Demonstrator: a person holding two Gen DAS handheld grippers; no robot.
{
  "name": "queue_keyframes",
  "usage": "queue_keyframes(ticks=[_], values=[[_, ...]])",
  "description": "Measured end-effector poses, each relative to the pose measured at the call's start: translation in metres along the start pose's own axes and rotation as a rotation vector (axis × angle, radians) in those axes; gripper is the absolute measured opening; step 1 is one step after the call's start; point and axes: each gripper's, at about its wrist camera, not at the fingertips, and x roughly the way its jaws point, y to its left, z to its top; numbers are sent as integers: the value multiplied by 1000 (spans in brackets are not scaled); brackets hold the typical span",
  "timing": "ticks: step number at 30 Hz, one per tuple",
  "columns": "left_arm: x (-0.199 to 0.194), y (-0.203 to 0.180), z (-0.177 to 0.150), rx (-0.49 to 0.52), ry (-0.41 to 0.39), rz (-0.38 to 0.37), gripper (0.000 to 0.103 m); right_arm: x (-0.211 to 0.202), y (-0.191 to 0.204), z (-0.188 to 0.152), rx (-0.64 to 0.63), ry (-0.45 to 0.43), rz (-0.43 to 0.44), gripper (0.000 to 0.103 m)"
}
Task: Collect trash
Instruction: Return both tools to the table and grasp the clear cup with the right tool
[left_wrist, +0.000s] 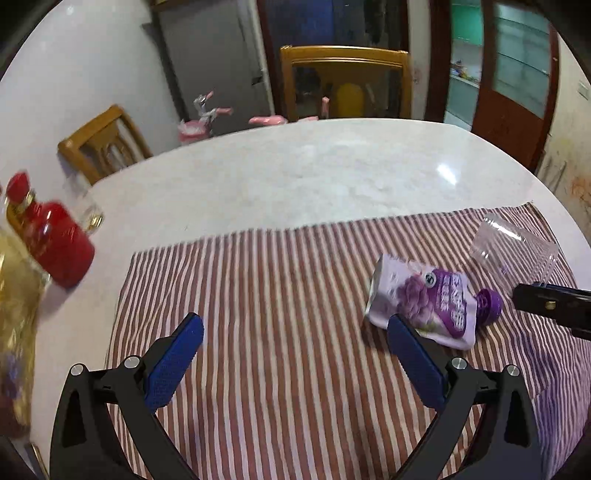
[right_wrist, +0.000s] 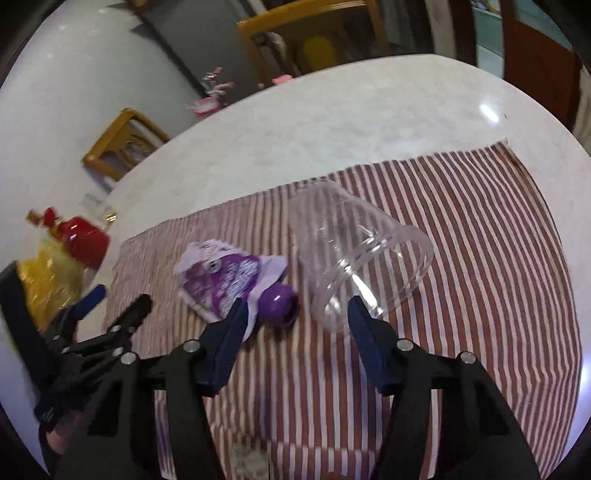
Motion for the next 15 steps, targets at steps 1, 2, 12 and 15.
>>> queue_keyframes(ticks=[1, 2, 12, 15], values=[[4, -3, 2, 15, 10, -19, 97, 2, -3, 2, 15, 3, 5, 56], [9, -5, 2, 30, 22, -34, 97, 5, -7, 4, 35, 4, 11, 51], [16, -48, 19, 137, -42, -101, 97, 1, -19, 7, 18, -36, 30, 9], [24, -59, 28, 167, -19, -95, 97, -9, -24, 6, 25, -51, 55, 7]])
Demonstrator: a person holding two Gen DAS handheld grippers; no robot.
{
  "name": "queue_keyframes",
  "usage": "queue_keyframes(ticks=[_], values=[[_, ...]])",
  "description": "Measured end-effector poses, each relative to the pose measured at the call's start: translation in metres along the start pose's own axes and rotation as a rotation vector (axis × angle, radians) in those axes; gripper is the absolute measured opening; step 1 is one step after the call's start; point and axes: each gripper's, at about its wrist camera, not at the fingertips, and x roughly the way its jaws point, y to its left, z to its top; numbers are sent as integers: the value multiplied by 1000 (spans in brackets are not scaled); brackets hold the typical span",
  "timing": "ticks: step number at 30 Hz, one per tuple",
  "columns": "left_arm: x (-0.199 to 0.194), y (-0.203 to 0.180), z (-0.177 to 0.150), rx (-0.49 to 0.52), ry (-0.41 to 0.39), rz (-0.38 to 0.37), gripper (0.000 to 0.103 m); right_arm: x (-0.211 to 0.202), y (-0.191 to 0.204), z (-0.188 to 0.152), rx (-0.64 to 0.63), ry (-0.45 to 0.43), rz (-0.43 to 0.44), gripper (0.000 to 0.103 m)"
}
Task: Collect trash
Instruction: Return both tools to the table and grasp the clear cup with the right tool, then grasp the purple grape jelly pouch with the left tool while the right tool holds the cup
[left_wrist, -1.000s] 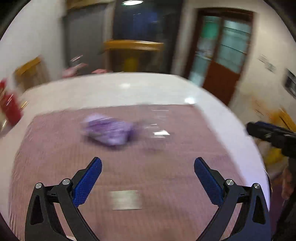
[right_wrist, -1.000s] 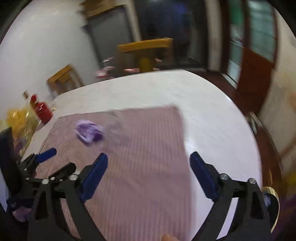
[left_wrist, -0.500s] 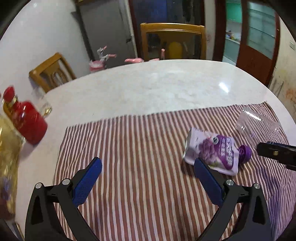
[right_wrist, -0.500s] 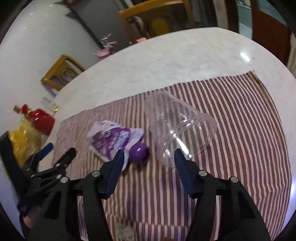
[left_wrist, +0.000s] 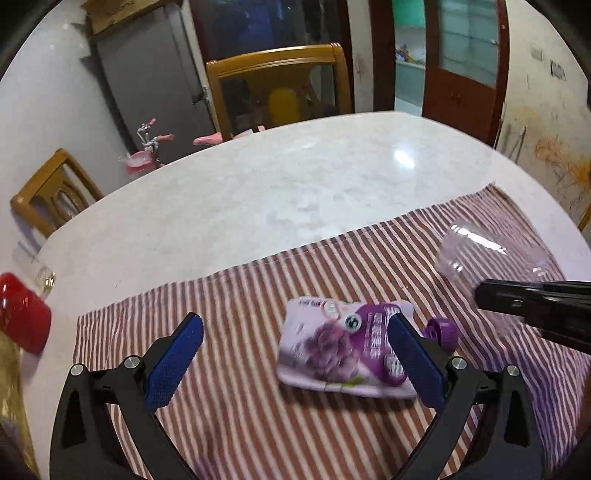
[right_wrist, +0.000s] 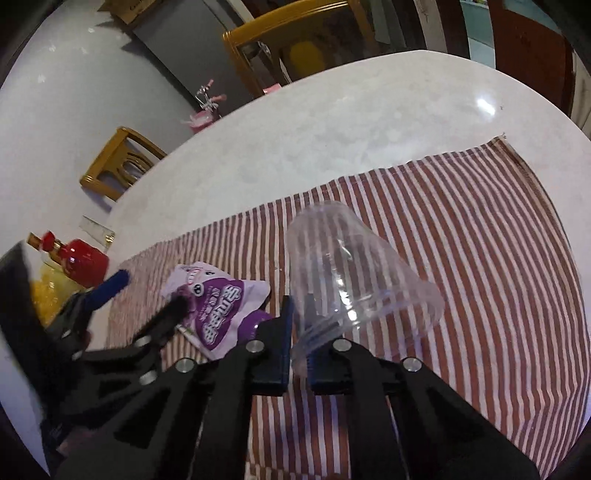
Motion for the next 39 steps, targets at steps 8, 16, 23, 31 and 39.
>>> queue_keyframes(ticks=[8, 16, 23, 31, 39], values=[[23, 2, 1, -139, 140, 1, 97, -28, -6, 3, 6, -40, 44, 7], [31, 14, -8, -512, 255, -42, 97, -43, -8, 6, 2, -72, 80, 7], [39, -11, -3, -524, 234, -43, 94, -47, -14, 6, 7, -71, 88, 7], [38, -26, 7, -511, 190, -53, 83, -53, -11, 1, -5, -83, 93, 7], [20, -19, 7, -492, 140, -75, 66, -78, 8, -24, -84, -178, 19, 7]])
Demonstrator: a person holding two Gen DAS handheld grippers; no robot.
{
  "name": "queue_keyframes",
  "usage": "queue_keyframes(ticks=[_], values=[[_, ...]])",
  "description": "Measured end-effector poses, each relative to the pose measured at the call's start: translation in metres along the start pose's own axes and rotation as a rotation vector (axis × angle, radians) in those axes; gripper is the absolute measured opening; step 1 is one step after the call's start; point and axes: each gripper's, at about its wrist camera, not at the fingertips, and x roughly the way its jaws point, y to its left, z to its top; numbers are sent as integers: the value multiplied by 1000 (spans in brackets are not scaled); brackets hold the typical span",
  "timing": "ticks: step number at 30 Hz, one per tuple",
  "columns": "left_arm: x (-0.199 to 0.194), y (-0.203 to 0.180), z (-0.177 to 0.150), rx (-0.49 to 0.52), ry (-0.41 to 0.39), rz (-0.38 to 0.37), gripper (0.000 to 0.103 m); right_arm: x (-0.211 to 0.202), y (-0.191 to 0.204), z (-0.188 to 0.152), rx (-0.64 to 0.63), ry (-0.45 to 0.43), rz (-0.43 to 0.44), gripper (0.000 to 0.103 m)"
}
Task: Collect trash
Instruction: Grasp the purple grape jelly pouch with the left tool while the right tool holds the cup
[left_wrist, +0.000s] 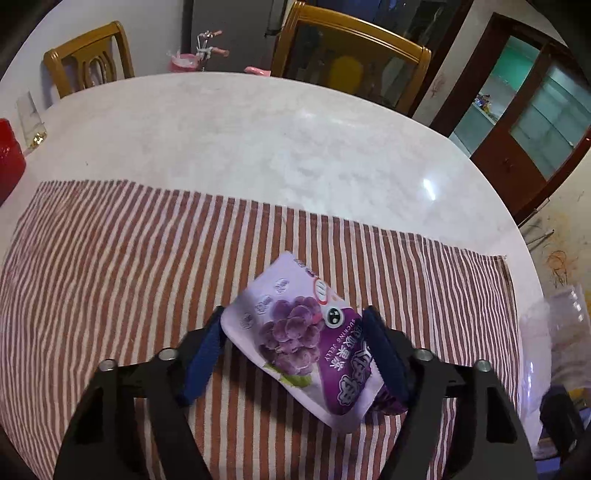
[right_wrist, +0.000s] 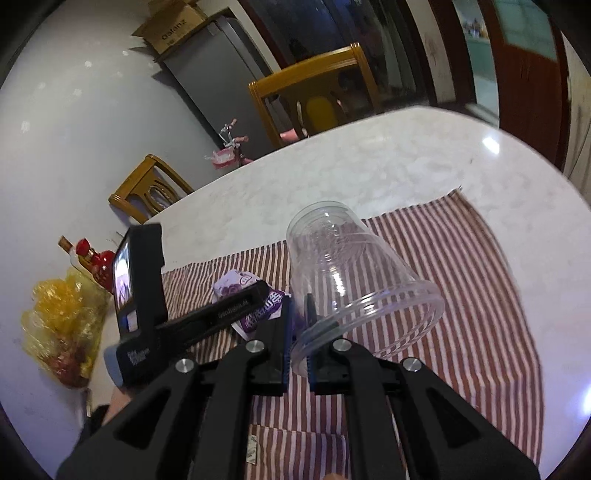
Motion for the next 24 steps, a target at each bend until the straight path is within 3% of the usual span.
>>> queue_keyframes(ticks=[10, 15, 24], values=[[-4, 8, 2, -1, -6, -16, 63, -19, 22, -11, -68, -65, -19, 7], [-9, 7, 5, -2, -21, -29, 54, -23, 24, -9, -82, -81, -14, 7], [-24, 7, 5, 12, -42, -44, 46, -26, 23, -9, -75, -88, -9, 7]])
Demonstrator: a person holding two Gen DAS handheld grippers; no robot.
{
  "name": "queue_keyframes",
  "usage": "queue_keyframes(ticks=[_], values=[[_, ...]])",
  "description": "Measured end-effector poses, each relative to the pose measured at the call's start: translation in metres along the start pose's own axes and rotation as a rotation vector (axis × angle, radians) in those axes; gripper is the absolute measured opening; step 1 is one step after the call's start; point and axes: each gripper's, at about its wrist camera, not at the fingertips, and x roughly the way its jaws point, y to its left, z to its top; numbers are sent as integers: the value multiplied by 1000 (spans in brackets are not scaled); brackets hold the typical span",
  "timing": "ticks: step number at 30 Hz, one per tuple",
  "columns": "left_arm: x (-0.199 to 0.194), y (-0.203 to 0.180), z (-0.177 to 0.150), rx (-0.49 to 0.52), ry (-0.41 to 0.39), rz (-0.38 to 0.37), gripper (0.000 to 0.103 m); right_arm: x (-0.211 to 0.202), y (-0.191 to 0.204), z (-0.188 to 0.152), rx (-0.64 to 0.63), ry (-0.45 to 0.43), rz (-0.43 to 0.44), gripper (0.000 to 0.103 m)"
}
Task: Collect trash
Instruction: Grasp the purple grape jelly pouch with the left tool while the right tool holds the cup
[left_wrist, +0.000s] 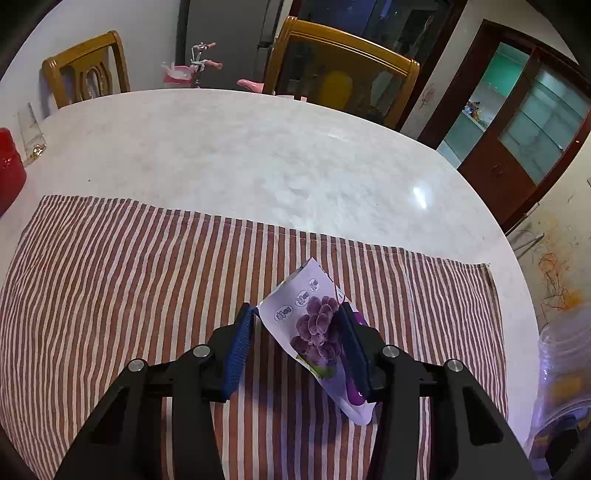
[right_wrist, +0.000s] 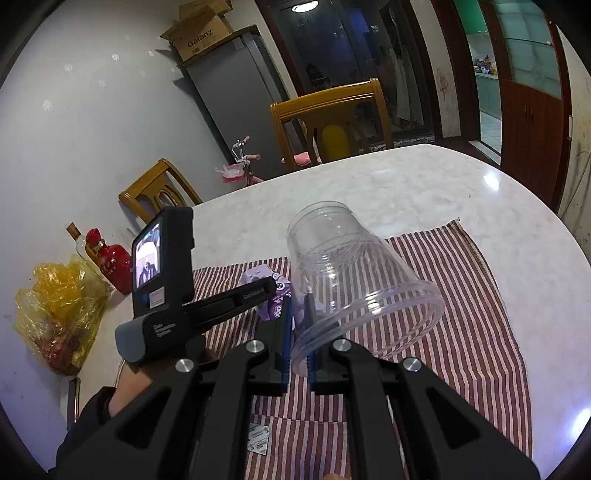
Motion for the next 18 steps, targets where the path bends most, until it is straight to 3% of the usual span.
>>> queue_keyframes(ticks=[4, 6, 12, 14, 16, 18], values=[[2, -5, 3, 13, 12, 14, 47, -2, -5, -1, 15, -1, -4, 7], [10, -9, 5, 22, 30, 46, 62, -1, -8, -1, 23, 3, -11, 7], [37, -27, -2, -15, 85, 52, 79, -4, -16, 1, 38, -1, -23, 7], [37, -32, -8, -13, 59, 81, 79, -5, -19, 2, 42, -1, -22, 8], [35, -35, -13, -3, 48, 98, 70, -5, -22, 2, 47, -2, -22, 8], [32, -35, -14, -4, 58, 60, 58, -7, -23, 2, 50, -3, -21, 8]])
